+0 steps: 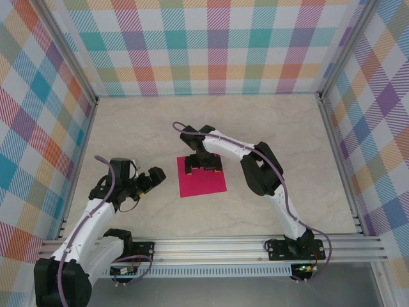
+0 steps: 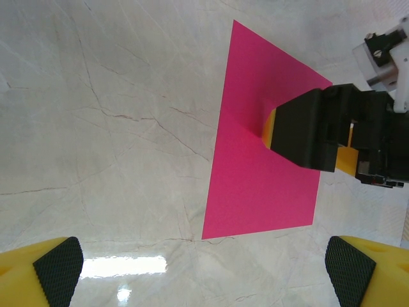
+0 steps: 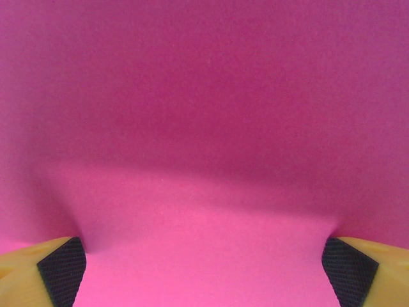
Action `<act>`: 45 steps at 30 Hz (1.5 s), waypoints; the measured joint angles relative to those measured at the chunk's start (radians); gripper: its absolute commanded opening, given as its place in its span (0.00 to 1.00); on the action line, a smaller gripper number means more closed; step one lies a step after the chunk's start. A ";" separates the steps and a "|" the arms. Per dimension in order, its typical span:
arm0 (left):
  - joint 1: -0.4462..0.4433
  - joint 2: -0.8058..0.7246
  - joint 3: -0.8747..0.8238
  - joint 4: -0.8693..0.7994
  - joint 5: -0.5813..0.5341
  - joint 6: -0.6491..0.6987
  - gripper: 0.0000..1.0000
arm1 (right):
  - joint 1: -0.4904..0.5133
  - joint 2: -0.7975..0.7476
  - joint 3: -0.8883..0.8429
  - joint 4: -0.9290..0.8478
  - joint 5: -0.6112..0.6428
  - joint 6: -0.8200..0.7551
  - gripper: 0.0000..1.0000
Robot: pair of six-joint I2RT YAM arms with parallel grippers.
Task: Fold a paper plane with a square sheet of paper (pick it up from the middle)
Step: Fold the square sheet of paper in half at the center of the table.
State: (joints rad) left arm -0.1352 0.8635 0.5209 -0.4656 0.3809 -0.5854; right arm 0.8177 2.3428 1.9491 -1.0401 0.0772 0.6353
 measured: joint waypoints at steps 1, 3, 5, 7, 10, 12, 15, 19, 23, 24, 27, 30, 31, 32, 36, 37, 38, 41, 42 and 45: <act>0.000 -0.001 0.000 0.000 0.000 0.000 1.00 | 0.002 0.000 0.004 -0.001 -0.003 -0.001 1.00; 0.000 -0.002 0.000 -0.001 0.000 0.003 1.00 | 0.007 0.005 0.005 -0.005 0.006 -0.006 1.00; 0.000 -0.003 0.000 -0.003 0.000 0.003 1.00 | 0.008 0.005 0.006 -0.008 0.010 -0.008 1.00; 0.000 -0.007 0.000 -0.005 0.000 0.003 1.00 | 0.009 0.005 0.007 -0.009 0.013 -0.009 1.00; 0.000 -0.011 0.000 -0.006 0.000 0.003 1.00 | 0.010 0.005 0.016 -0.016 0.013 -0.013 1.00; 0.000 -0.011 0.000 -0.006 0.000 0.003 1.00 | 0.012 0.015 0.047 -0.050 0.020 -0.020 1.00; 0.000 -0.011 0.000 -0.006 0.000 0.003 1.00 | 0.014 0.028 0.110 -0.084 0.038 -0.025 1.00; 0.000 -0.011 0.000 -0.006 -0.001 0.003 1.00 | 0.014 0.028 0.134 -0.087 0.042 -0.027 1.00; 0.000 -0.011 0.000 -0.006 -0.007 0.004 1.00 | 0.016 0.036 0.133 -0.089 0.035 -0.023 1.00; 0.000 -0.011 0.000 -0.006 -0.008 0.005 1.00 | 0.017 0.039 0.131 -0.087 0.031 -0.023 1.00; 0.000 -0.011 0.000 -0.006 -0.008 0.006 1.00 | 0.023 0.052 0.122 -0.081 0.019 -0.023 1.00; 0.000 -0.011 0.000 -0.006 -0.008 0.006 1.00 | 0.031 0.064 0.106 -0.072 0.022 -0.021 1.00; 0.000 -0.011 0.000 -0.006 -0.008 0.006 1.00 | 0.032 0.061 0.101 -0.069 0.019 -0.019 1.00; 0.000 -0.011 0.000 -0.006 -0.008 0.006 1.00 | 0.034 0.061 0.094 -0.064 0.024 -0.017 1.00; 0.000 -0.011 0.000 -0.006 -0.008 0.006 1.00 | 0.035 0.048 0.066 -0.042 0.029 -0.011 1.00; 0.000 -0.011 0.000 -0.006 -0.008 0.006 1.00 | 0.035 0.042 0.055 -0.034 0.032 -0.008 1.00; 0.000 -0.011 0.000 -0.006 -0.008 0.006 1.00 | 0.035 0.038 0.048 -0.026 0.034 -0.007 0.99; 0.000 -0.011 0.000 -0.006 -0.008 0.006 1.00 | 0.038 0.030 0.033 -0.013 0.039 -0.004 0.96; 0.000 -0.010 0.000 -0.006 -0.008 0.006 1.00 | 0.038 0.028 0.029 -0.009 0.040 -0.003 0.95; 0.000 -0.010 0.000 -0.006 -0.008 0.007 1.00 | 0.037 0.019 0.015 0.001 0.043 -0.003 0.92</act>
State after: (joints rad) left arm -0.1352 0.8536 0.5209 -0.4721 0.3733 -0.5785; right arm 0.8543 2.3623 1.9640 -1.0389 0.1204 0.6323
